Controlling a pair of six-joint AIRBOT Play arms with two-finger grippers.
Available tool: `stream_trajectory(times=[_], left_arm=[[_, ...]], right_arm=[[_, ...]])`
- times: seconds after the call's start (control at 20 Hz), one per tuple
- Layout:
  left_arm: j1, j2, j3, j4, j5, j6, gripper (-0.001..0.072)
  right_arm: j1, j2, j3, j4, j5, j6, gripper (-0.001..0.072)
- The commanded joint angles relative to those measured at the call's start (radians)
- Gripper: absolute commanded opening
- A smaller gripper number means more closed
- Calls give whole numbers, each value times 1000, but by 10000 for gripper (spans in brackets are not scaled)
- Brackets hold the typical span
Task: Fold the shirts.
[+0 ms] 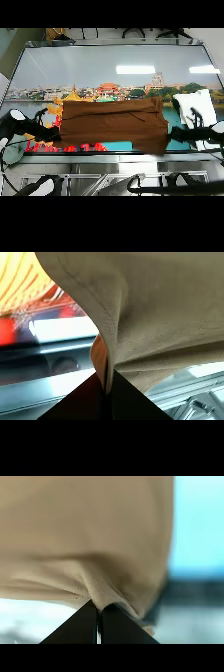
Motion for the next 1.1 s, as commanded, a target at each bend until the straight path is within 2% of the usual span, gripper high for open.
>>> stream_trajectory(times=[0.0, 0.15, 0.25, 0.5, 0.65, 0.75, 0.8, 0.85, 0.9, 0.95, 1.05], left_arm=[[-12, -2, 153, -23, 13, -13, 7], [-53, -106, 343, -21, 13, -13, 8], [-85, -201, 423, -17, 35, -12, 8], [-112, -475, 595, -17, 80, -12, 8], [-112, -592, 656, -19, 43, -12, 14], [-112, -636, 697, -21, -6, -11, 39], [-112, -645, 715, -21, -25, -11, 321], [-112, -647, 734, -21, -44, -11, 701], [-112, -642, 750, -20, -60, -10, 706], [-112, -632, 768, -20, -74, -10, 706], [-111, -606, 796, -19, -80, -10, 706]], right_arm=[[1, -75, 130, 276, -190, -214, 14], [7, -282, 259, 502, -213, -409, 14], [30, -431, 330, 558, -235, -479, 15], [100, -724, 397, 558, -340, -570, 16], [108, -800, 397, 549, -356, -597, 16], [99, -788, 409, 520, -354, -597, 19], [87, -768, 424, 496, -340, -596, 61], [72, -744, 436, 470, -326, -587, 350], [56, -718, 442, 445, -316, -568, 598], [42, -695, 442, 409, -316, -550, 653], [21, -673, 442, 319, -296, -509, 653]])
